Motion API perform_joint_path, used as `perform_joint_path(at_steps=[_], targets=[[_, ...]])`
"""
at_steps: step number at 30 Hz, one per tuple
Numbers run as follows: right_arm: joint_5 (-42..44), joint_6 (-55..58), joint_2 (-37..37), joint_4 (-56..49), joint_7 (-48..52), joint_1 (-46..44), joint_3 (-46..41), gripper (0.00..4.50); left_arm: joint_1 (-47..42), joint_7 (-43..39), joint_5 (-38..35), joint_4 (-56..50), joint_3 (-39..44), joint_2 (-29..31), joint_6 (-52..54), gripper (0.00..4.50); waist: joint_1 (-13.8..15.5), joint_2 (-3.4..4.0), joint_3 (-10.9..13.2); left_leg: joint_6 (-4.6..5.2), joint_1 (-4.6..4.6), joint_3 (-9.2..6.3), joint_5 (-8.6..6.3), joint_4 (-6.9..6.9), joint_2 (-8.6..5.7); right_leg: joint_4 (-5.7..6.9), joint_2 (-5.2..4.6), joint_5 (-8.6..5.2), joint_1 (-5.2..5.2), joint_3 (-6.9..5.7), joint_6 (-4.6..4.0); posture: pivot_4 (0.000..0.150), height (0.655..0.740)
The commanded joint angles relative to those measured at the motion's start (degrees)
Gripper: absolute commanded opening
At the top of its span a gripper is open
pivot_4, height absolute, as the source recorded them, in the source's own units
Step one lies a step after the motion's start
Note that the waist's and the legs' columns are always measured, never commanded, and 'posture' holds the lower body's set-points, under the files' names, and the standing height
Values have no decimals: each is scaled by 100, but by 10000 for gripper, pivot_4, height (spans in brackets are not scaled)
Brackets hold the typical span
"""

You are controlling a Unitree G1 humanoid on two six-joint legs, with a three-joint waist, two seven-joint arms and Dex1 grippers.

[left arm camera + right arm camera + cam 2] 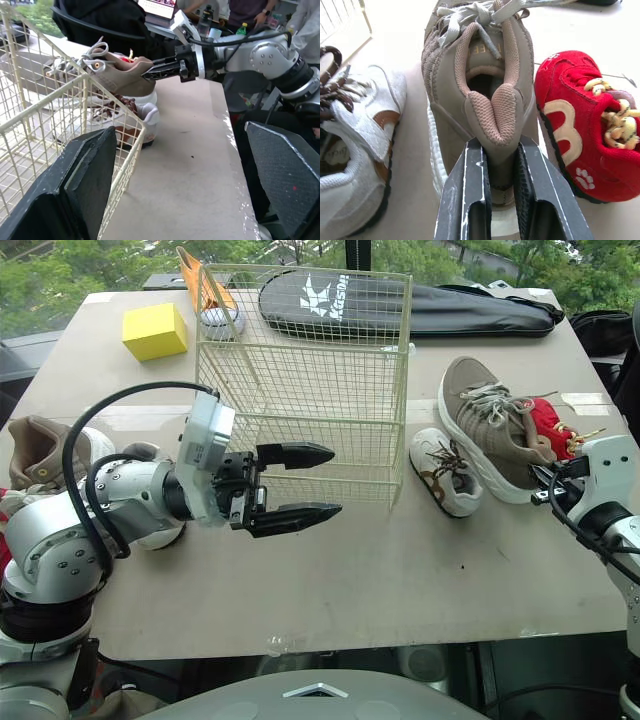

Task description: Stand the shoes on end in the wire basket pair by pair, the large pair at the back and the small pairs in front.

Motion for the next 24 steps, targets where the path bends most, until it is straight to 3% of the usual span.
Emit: perform_joint_path(at_steps=[1,9,13,17,19,24], targets=[[224,-611,222,-409,-142,-328,-413,494,-263,280,-287,44,209,-208,23,45000,15,10,6,0,-3,0,0,0,-1,0,-2,0,-2,0,0,1500,7400],[475,-1257,421,-503,-634,-1388,-691,494,-926,1246,-1114,650,594,-746,165,45000,33,23,14,-2,-25,-7,1,4,-7,0,-5,4,-22,-8,5,1500,7400],[982,-1250,199,-333,-681,-2329,-774,494,-1315,2352,-1636,954,923,-1056,85,45000,30,25,15,-2,-29,-8,1,3,-9,0,-10,4,-27,-9,5,1500,7400],[1965,-1014,-973,35,691,-3469,-519,494,-1941,3297,-3017,1877,1462,-975,142,45000,10,60,44,-1,-32,-4,2,10,-14,5,-15,10,-31,-4,12,1500,7400],[2160,-987,-1227,182,984,-3641,-445,494,-2043,3489,-3264,2062,1578,-937,153,45000,8,47,37,0,-27,-7,2,3,-9,0,-10,8,-29,-8,9,1500,7400],[2740,-843,-2292,652,3057,-4174,144,494,-2706,4117,-4022,3269,2148,-859,-83,45000,43,31,43,1,-44,-27,1,11,-17,-7,-20,9,-30,-19,11,1500,7400]])
